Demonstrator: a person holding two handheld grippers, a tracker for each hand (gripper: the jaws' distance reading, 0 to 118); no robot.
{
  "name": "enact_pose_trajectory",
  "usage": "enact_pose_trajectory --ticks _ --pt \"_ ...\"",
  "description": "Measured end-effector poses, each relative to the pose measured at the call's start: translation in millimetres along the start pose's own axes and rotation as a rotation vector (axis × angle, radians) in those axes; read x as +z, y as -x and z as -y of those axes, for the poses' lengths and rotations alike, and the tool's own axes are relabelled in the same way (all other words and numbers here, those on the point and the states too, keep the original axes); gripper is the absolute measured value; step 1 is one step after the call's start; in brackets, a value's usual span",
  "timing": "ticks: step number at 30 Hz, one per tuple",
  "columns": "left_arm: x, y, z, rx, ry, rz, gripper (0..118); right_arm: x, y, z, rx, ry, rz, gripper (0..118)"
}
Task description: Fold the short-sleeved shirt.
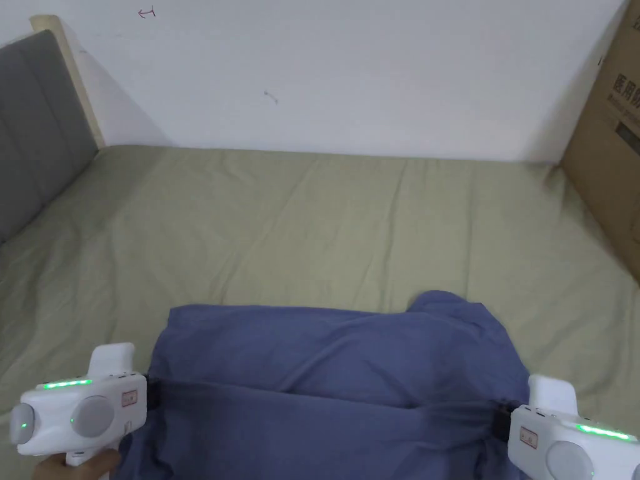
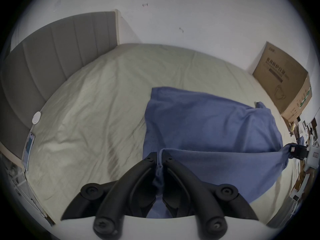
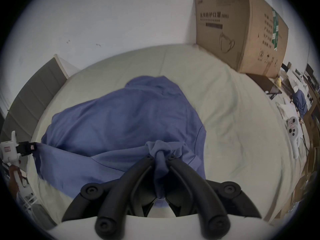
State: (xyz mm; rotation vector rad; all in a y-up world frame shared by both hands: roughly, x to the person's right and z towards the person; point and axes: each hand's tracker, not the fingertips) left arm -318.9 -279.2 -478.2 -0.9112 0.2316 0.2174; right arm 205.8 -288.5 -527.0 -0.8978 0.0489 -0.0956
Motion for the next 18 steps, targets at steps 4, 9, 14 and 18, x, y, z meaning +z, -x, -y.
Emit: enact_pose_trajectory --ticks 4,9,14,18 --pt "-32.4 -1.3 3.4 0.000 0.075 -0.016 4 -24.2 -0.7 1.0 -0.017 0.048 0.011 7" --pt "-31.6 -2.1 7.4 0.071 0.081 -0.025 9 -20.6 -0.9 -2.5 -0.002 0.058 0.021 25" --pt "11.3 -6.8 3.5 0.121 0.002 0.075 101 24.4 -4.5 -15.7 -0.003 -0.062 -0.015 106" --pt "76.6 -19.4 0.8 0.073 -0.167 0.129 103 92.4 0.0 -28.3 0.033 -0.236 -0.066 110"
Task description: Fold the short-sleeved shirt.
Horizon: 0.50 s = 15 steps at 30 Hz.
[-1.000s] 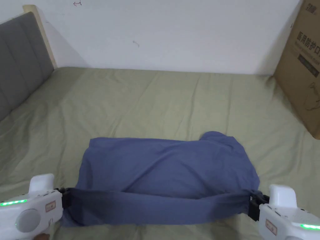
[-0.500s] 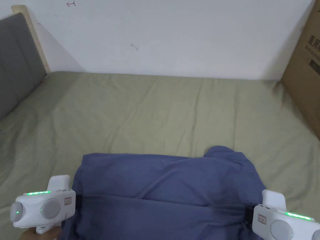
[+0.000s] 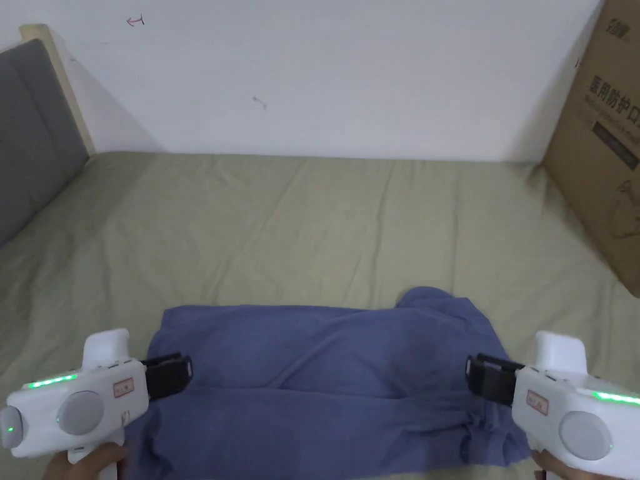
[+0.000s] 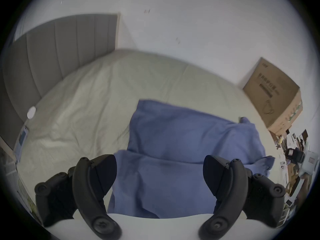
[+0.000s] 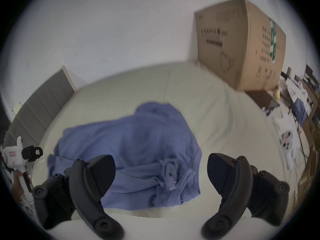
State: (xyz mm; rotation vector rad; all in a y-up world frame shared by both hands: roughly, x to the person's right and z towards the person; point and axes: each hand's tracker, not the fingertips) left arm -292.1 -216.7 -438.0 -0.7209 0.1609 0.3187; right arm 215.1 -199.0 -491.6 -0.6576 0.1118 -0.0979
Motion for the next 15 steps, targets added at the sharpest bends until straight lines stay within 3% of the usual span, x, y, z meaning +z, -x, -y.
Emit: enact_pose_trajectory --ticks 9,11,13,14,15 --pt "130.7 -50.6 11.5 -0.122 -0.418 -0.006 102 137.0 39.9 -5.9 0.129 -0.400 0.009 110" --pt "148.0 -60.0 21.2 -0.154 -0.477 -0.019 94 153.1 45.7 0.8 0.135 -0.435 0.025 107" --pt "159.9 -67.5 31.1 -0.198 -0.534 -0.043 56 163.9 51.0 8.3 0.142 -0.466 0.036 81" --pt "164.1 -71.4 34.9 -0.212 -0.540 -0.061 32 168.0 53.2 11.3 0.145 -0.477 0.044 55" --pt "168.0 -74.5 38.4 -0.221 -0.542 -0.066 3 171.3 55.3 13.9 0.151 -0.482 0.047 16"
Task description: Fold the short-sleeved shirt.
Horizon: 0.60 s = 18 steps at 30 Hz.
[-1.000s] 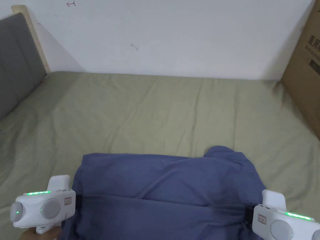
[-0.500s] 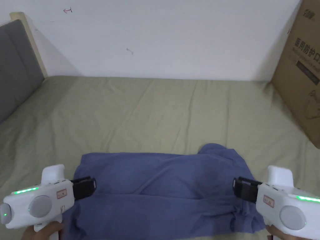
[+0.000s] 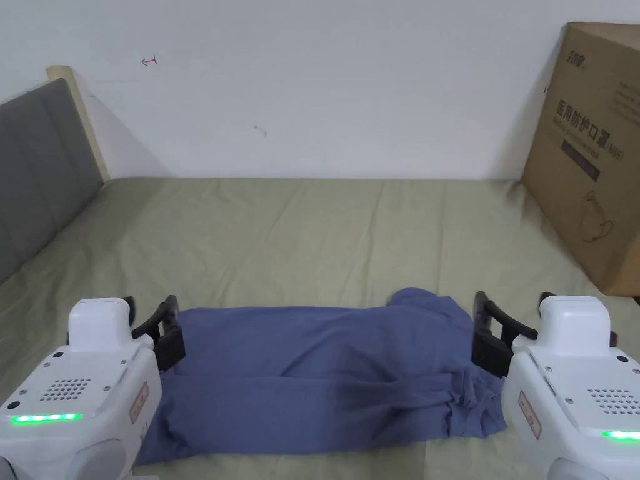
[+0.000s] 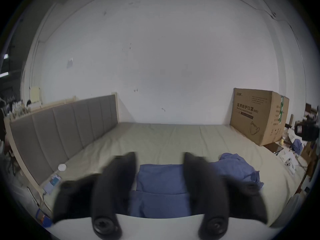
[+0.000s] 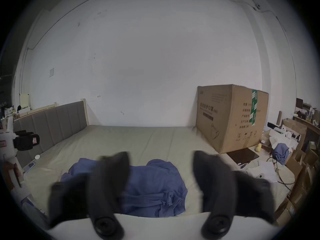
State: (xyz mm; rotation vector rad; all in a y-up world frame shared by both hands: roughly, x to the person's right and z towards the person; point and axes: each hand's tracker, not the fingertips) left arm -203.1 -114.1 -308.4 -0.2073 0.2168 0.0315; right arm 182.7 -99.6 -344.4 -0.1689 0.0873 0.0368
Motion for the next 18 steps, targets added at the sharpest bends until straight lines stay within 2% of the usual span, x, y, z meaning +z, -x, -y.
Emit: enact_pose_trajectory --ticks 1,9,17,18 --pt "1.7 -0.4 1.1 -0.007 0.001 0.017 0 2.6 1.3 0.2 0.004 -0.001 -0.004 0" --pt "6.8 3.0 10.3 0.029 0.062 0.055 0 2.9 3.8 5.9 -0.001 -0.007 -0.021 0" --pt "-48.5 41.8 53.6 0.070 0.408 -0.010 0 -18.0 4.2 18.2 -0.033 0.054 -0.042 0" --pt "-57.2 47.3 59.4 0.078 0.452 -0.015 4 -20.6 4.8 20.0 -0.033 0.062 -0.044 0"
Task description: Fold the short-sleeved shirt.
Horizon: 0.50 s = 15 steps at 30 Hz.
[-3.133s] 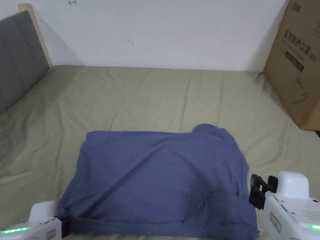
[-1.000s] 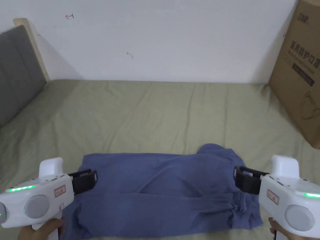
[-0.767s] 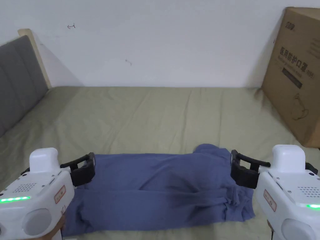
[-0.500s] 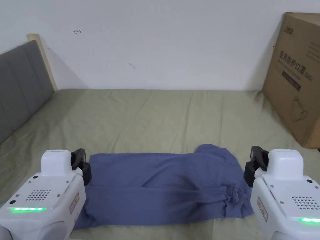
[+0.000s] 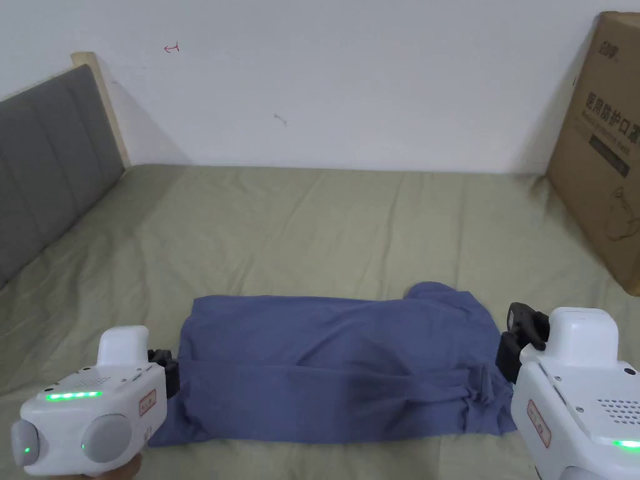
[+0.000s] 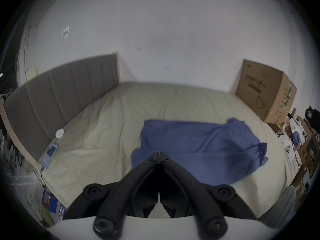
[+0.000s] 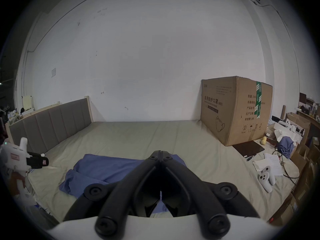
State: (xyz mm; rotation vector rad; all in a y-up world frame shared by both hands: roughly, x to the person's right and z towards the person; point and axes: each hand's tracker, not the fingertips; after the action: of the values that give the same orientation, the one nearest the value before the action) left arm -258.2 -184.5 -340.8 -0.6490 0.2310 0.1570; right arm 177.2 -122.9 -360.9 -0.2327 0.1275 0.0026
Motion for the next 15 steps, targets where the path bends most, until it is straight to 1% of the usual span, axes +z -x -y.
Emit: enact_pose_trajectory --ticks 1,2,3,4,5,7,11,14,15 --pt "-12.9 7.4 1.1 0.007 0.060 0.005 16 -4.0 0.6 2.4 0.001 0.011 0.001 0" --pt "-24.2 13.2 2.4 0.023 0.105 0.000 41 -7.6 1.2 4.6 0.002 0.020 0.002 0" --pt "-36.9 19.4 4.9 0.051 0.158 -0.007 81 -11.8 1.7 7.2 0.002 0.030 0.002 0" --pt "-51.7 25.0 7.7 0.069 0.231 -0.014 102 -15.5 1.9 9.6 0.001 0.040 0.004 0" --pt "-62.6 28.4 11.1 0.079 0.272 -0.034 106 -19.0 2.1 11.7 -0.001 0.050 0.004 0" --pt "-78.0 34.0 22.4 0.071 0.265 -0.042 106 -28.4 2.4 17.5 -0.008 0.075 0.004 0" --pt "-109.9 37.3 35.6 0.053 0.341 -0.078 105 -44.0 0.5 27.4 -0.007 0.121 0.009 0" --pt "-132.0 35.7 44.9 0.065 0.375 -0.080 93 -54.5 -3.1 34.3 -0.013 0.153 0.019 0" --pt "-136.9 33.9 49.7 0.065 0.389 -0.081 93 -58.3 -4.9 37.0 -0.021 0.166 0.024 0"
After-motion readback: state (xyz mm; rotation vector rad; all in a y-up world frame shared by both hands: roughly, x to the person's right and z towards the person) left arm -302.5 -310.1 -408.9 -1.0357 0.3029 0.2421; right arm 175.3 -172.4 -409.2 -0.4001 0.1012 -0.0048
